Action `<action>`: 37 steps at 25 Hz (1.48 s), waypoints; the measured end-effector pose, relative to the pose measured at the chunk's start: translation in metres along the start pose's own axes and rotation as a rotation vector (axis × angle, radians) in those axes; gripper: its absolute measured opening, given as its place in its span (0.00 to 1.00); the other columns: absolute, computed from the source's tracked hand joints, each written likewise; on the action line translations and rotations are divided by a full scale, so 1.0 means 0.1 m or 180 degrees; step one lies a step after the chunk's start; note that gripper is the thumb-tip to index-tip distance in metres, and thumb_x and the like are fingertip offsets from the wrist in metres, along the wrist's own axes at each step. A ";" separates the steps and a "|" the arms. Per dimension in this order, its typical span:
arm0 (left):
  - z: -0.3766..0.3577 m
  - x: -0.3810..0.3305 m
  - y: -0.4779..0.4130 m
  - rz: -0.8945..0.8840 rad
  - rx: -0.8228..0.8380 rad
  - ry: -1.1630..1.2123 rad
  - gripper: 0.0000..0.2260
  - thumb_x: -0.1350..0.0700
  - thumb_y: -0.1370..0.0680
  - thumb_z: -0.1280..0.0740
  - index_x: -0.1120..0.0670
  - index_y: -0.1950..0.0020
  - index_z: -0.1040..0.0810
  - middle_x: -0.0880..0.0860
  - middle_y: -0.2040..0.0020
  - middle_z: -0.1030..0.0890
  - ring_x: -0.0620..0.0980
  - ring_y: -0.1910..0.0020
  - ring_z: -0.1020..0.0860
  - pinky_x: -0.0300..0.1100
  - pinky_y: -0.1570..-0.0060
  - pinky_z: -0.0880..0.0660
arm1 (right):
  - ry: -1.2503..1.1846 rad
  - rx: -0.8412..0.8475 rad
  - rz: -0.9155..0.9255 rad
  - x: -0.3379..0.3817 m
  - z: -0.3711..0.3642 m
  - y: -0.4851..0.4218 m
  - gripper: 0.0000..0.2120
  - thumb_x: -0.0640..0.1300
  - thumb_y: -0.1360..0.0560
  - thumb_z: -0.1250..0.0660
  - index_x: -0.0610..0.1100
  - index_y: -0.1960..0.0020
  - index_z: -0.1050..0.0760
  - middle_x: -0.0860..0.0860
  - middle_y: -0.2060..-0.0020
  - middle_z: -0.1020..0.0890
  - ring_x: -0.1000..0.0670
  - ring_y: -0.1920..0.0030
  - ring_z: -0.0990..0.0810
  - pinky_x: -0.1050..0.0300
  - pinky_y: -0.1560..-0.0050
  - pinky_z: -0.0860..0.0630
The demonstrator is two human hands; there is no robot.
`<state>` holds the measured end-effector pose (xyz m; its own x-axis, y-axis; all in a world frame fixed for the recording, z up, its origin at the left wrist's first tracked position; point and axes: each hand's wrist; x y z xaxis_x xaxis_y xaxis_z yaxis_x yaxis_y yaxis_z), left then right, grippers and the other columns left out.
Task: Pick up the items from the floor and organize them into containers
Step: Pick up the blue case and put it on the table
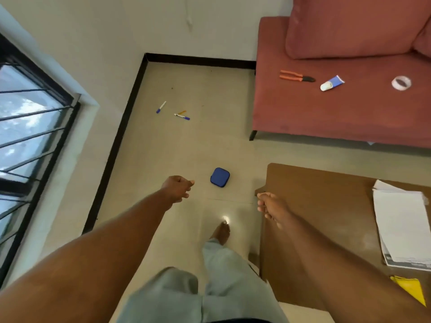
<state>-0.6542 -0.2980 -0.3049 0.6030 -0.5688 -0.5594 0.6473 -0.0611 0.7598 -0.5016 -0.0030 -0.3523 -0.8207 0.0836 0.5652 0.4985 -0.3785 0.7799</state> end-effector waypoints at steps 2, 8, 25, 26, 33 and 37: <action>-0.11 -0.14 -0.43 0.0076 0.0105 -0.0164 0.13 0.47 0.23 0.28 0.57 0.49 0.20 0.53 0.50 0.16 0.49 0.58 0.18 0.40 0.64 0.27 | -0.0137 0.0004 -0.0130 0.10 -0.17 -0.34 0.11 0.50 0.20 0.34 0.43 0.46 0.21 0.49 0.57 0.19 0.51 0.58 0.18 0.59 0.67 0.31; -0.51 -0.10 -1.83 0.0168 0.0438 -0.0695 0.15 0.46 0.24 0.27 0.57 0.49 0.19 0.53 0.51 0.15 0.52 0.55 0.15 0.42 0.60 0.24 | -0.0535 0.0088 -0.0557 -0.11 -0.84 -1.46 0.08 0.50 0.20 0.34 0.47 0.47 0.21 0.50 0.57 0.18 0.51 0.56 0.16 0.59 0.66 0.30; -1.30 1.43 -5.70 0.0443 0.0816 -0.1121 0.16 0.48 0.22 0.29 0.60 0.44 0.21 0.54 0.48 0.16 0.50 0.56 0.18 0.44 0.59 0.24 | -0.0244 -0.0606 -0.1095 -1.08 -2.79 -5.67 0.33 0.57 0.36 0.19 0.43 0.39 0.26 0.49 0.47 0.19 0.45 0.48 0.19 0.55 0.56 0.25; -1.28 1.49 -5.76 0.0466 0.0874 -0.1155 0.16 0.48 0.21 0.29 0.60 0.44 0.21 0.54 0.48 0.16 0.50 0.56 0.18 0.44 0.58 0.23 | -0.0286 -0.0706 -0.1165 -1.08 -2.85 -5.72 0.37 0.57 0.37 0.18 0.44 0.35 0.29 0.49 0.43 0.20 0.44 0.45 0.20 0.54 0.54 0.24; -1.15 1.61 -5.98 0.0674 0.0922 -0.1112 0.13 0.50 0.20 0.31 0.59 0.43 0.21 0.52 0.47 0.16 0.50 0.56 0.19 0.43 0.59 0.25 | -0.0126 -0.0945 -0.1238 -1.15 -2.96 -5.90 0.38 0.56 0.37 0.17 0.45 0.35 0.31 0.50 0.43 0.23 0.47 0.50 0.24 0.54 0.53 0.26; -1.15 1.46 -5.87 0.0668 0.0944 -0.1077 0.15 0.48 0.20 0.30 0.59 0.43 0.21 0.52 0.50 0.17 0.50 0.57 0.19 0.43 0.58 0.26 | -0.0221 -0.0791 -0.0850 -1.14 -2.89 -5.77 0.23 0.56 0.36 0.18 0.45 0.49 0.21 0.53 0.56 0.18 0.49 0.54 0.20 0.58 0.58 0.26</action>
<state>-0.8923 -0.2513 -0.8702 0.4889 -0.8252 -0.2828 0.3379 -0.1197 0.9335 -0.7760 -0.0604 -0.9442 -0.8876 0.2688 0.3742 0.1794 -0.5464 0.8181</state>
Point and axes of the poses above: each hand's wrist, its own y-axis away from the middle knuckle, its own z-axis out of the back of the hand, x = y × z
